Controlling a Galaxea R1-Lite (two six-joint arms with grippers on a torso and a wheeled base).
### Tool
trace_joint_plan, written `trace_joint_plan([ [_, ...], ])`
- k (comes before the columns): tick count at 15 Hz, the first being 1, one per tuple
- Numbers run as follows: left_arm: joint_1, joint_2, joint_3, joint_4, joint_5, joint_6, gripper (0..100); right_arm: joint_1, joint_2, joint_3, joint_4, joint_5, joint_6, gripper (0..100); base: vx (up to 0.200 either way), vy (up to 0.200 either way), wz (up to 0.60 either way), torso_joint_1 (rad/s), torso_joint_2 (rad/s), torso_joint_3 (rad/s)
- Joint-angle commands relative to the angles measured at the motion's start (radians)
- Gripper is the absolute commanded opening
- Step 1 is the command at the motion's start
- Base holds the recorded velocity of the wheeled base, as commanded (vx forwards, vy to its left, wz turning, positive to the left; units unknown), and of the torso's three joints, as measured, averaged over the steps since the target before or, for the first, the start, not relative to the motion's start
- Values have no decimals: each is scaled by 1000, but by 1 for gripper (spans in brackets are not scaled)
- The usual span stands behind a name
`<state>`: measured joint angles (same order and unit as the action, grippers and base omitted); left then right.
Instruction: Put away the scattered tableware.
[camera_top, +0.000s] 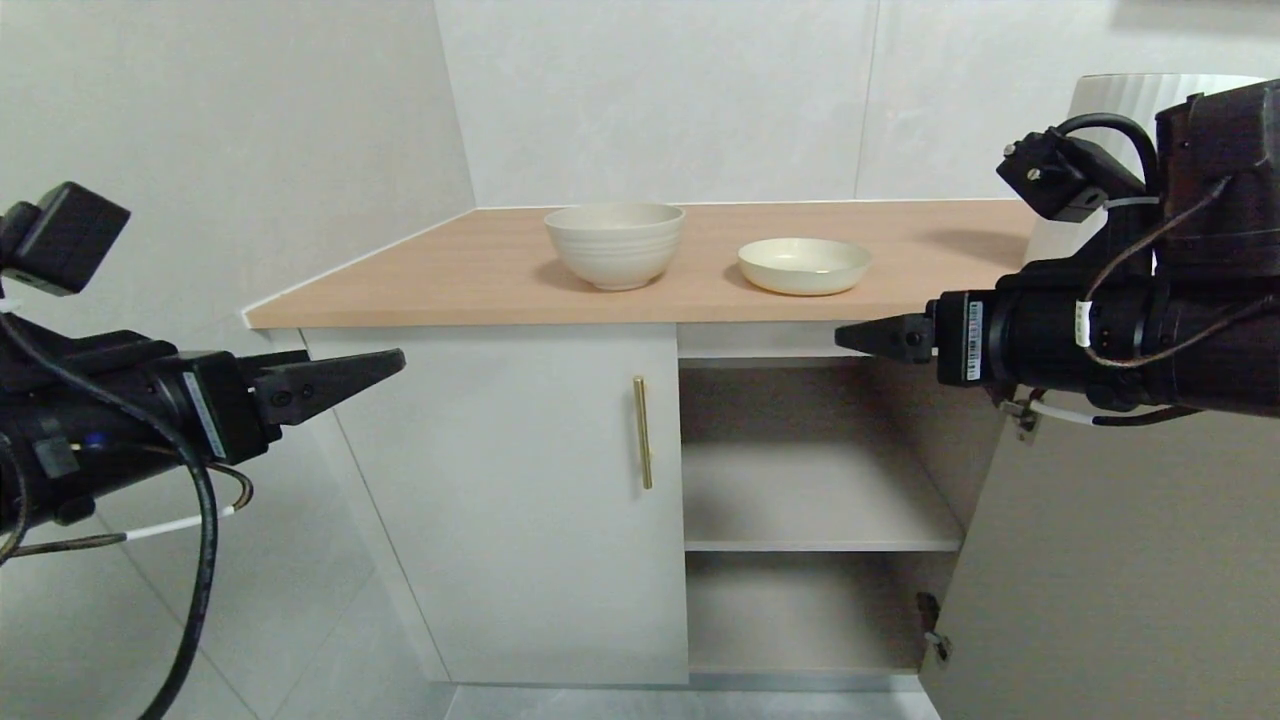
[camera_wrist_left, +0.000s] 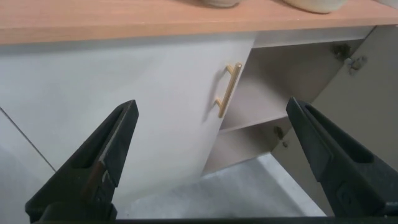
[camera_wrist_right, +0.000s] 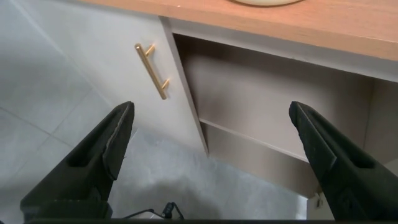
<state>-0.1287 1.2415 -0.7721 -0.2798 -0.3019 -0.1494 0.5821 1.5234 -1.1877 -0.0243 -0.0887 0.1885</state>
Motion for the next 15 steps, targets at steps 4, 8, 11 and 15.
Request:
trace_joint_plan([
  [4,-20,-25,-9,7,18,-6,100,1,0,0,0,0,0,100,0,0,0,0,0,0],
  [8,-20,-24,-24,7,17,-91,100,1,-2,0,0,0,0,100,0,150,0,1,2,4],
  [11,-22,-24,-19,7,17,-72,100,1,-3,2,0,-2,0,100,0,0,0,0,0,0],
  [15,-29,-25,-18,7,12,-68,100,1,-6,2,0,0,0,100,0,0,0,0,0,0],
])
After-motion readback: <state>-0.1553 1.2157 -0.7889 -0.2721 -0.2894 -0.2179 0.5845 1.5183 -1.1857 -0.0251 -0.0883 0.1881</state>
